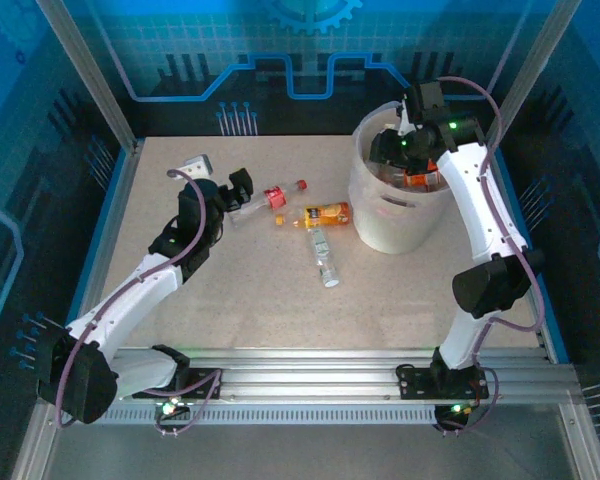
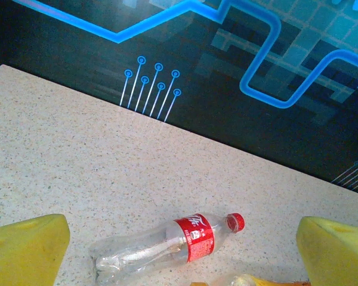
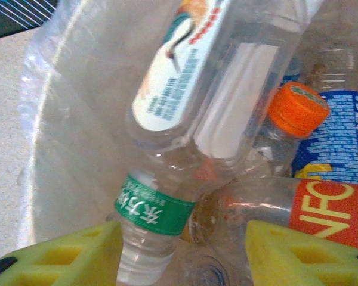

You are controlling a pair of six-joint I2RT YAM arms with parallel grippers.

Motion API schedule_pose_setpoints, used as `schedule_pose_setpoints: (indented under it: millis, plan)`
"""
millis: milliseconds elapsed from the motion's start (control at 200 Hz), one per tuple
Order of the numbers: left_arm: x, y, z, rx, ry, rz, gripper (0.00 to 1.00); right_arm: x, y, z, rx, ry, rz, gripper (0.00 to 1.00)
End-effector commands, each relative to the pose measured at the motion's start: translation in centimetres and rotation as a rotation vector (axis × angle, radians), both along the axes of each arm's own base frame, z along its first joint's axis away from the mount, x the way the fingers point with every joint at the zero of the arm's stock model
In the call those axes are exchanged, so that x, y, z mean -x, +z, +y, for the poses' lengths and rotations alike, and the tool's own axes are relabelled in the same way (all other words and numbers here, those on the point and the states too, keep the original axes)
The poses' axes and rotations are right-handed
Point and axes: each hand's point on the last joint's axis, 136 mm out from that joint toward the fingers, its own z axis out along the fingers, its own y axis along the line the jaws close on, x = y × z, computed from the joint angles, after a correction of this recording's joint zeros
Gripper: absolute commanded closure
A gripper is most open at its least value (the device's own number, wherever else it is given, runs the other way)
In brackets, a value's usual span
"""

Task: Put the plastic bottles in the bin

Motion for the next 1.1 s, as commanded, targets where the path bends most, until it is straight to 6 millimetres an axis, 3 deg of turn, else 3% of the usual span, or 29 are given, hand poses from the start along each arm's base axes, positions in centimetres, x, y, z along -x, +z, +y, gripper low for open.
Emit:
schedule_pose_setpoints:
  millis: [0, 160, 280, 470, 645, 730, 835, 1096]
  plan:
    - [0.1, -0.2, 0.8, -0.013, 0.031, -0.003, 0.01, -0.3, 1.0, 1.0, -0.043, 0.037, -0.037, 0.47]
    - [0.1, -0.2, 0.7, -0.038, 0.018, 0.009, 0.01, -0.3, 2.2, 1.0, -0.022, 0.048, -0.072, 0.48]
    - [0.1, -0.4, 0.6, -0.056, 0.011, 0.020, 0.01, 0.5, 4.3, 0.8, 0.025, 0.055, -0.133, 0.42]
    - [0.1, -0.6, 0.7, -0.062, 0.014, 0.031, 0.01, 3.4, 7.9, 1.5, 0.143, 0.096, -0.249, 0.27]
    - [0.2, -1.0, 1.2, -0.031, 0.040, 0.045, 0.01, 7.2, 9.4, 4.3, 0.270, 0.192, -0.332, 0.12]
    - [0.2, -1.0, 1.3, -0.017, 0.043, 0.047, 0.01, 8.9, 9.0, 5.8, 0.322, 0.233, -0.340, 0.00]
    - [0.3, -1.1, 1.4, -0.009, 0.046, 0.047, 0.01, 10.8, 7.3, 7.9, 0.352, 0.302, -0.314, 0.00]
    - [0.4, -1.1, 1.4, 0.021, 0.059, 0.043, 0.01, 13.3, -0.2, 12.3, 0.416, 0.446, -0.138, 0.00]
